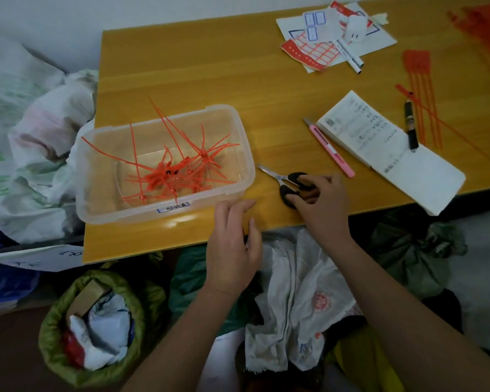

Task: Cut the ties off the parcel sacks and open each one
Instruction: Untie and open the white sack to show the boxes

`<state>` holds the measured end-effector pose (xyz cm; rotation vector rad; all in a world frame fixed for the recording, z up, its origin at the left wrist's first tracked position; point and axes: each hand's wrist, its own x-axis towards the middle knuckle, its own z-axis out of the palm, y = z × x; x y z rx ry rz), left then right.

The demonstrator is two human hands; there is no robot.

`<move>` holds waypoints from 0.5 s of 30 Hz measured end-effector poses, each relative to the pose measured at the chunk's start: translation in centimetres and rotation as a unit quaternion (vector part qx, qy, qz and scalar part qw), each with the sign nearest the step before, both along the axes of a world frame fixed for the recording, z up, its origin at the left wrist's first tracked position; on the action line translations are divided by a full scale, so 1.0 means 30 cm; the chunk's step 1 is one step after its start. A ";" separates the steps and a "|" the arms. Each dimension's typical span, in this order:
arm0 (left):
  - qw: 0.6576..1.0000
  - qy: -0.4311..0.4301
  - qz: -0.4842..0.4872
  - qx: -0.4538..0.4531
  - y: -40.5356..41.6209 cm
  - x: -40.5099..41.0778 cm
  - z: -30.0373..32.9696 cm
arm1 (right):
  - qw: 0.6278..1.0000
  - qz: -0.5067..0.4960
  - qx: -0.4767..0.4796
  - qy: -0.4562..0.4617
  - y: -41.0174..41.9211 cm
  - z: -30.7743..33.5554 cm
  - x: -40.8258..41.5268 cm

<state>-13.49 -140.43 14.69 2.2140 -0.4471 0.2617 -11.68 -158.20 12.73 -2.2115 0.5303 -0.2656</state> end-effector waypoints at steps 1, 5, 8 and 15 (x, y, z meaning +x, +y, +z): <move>1.000 0.005 -0.002 0.001 -0.009 0.000 -0.008 | 1.000 -0.002 0.012 -0.010 -0.003 0.000 -0.009; 1.000 0.016 -0.014 0.006 -0.042 -0.002 -0.042 | 0.995 -0.029 0.015 -0.099 -0.014 -0.015 -0.086; 1.000 0.023 -0.016 0.008 -0.057 -0.014 -0.076 | 0.989 -0.058 -0.010 -0.137 -0.033 -0.061 -0.167; 0.999 0.044 -0.021 0.024 -0.093 -0.111 -0.189 | 0.994 -0.094 -0.017 -0.048 -0.100 -0.270 -0.398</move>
